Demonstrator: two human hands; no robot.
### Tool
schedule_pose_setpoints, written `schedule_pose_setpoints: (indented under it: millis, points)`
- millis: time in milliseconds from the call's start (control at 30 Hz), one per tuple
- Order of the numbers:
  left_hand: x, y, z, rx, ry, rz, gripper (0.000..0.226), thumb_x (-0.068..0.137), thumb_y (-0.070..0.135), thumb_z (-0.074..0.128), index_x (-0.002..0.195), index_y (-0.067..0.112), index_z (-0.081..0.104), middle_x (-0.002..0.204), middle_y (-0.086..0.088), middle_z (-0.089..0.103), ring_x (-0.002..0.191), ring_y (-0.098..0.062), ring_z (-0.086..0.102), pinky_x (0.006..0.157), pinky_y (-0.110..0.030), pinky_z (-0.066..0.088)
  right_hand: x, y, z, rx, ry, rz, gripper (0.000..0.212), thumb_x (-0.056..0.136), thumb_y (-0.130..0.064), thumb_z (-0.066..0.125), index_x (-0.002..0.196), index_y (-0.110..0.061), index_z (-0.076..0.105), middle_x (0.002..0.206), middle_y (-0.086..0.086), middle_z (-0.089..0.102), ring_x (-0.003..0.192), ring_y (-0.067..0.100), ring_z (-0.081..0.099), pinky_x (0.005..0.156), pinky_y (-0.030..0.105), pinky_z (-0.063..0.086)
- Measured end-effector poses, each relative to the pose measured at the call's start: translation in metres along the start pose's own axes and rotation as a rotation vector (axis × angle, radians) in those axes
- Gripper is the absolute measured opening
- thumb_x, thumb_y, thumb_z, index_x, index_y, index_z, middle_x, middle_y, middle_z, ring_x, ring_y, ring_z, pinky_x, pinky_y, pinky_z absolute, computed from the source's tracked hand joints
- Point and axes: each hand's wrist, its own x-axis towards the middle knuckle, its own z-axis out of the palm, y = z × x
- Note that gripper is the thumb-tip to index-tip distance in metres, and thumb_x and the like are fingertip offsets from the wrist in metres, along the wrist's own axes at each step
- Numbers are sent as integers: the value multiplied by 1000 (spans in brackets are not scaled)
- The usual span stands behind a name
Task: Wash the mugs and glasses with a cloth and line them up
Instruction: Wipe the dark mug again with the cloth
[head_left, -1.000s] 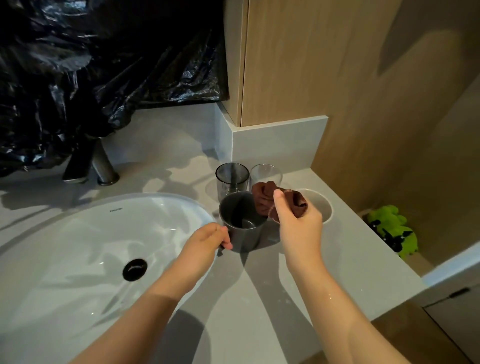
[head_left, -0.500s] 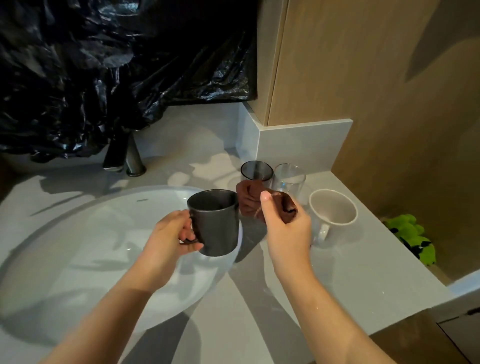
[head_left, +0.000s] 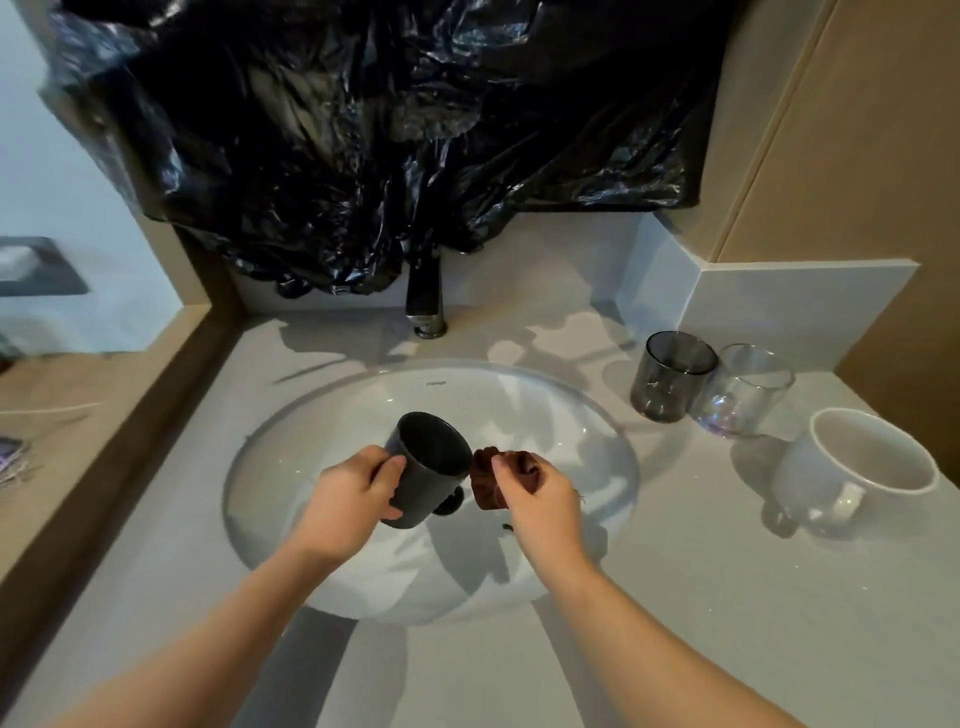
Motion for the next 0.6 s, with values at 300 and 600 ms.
schedule_pose_setpoints:
  millis: [300,600]
  points:
    - [27,-13,-27,843,-284,617,27,100,31,42,106,14,61,108,3,54,108,-10,40,92,-27,42,15,12,7,-141,45,107,17,91,-29,61,80,-17,63,69,-10,61,69,5,55,65,20,38]
    - [44,-2,-55,1300,-263,1155,12,70,15,72,63,19,63,62,3,59,63,-17,56,53,-25,47,15,16,7,-255,33,116,28,93,-34,56,85,-8,64,73,2,63,69,14,53,62,22,39]
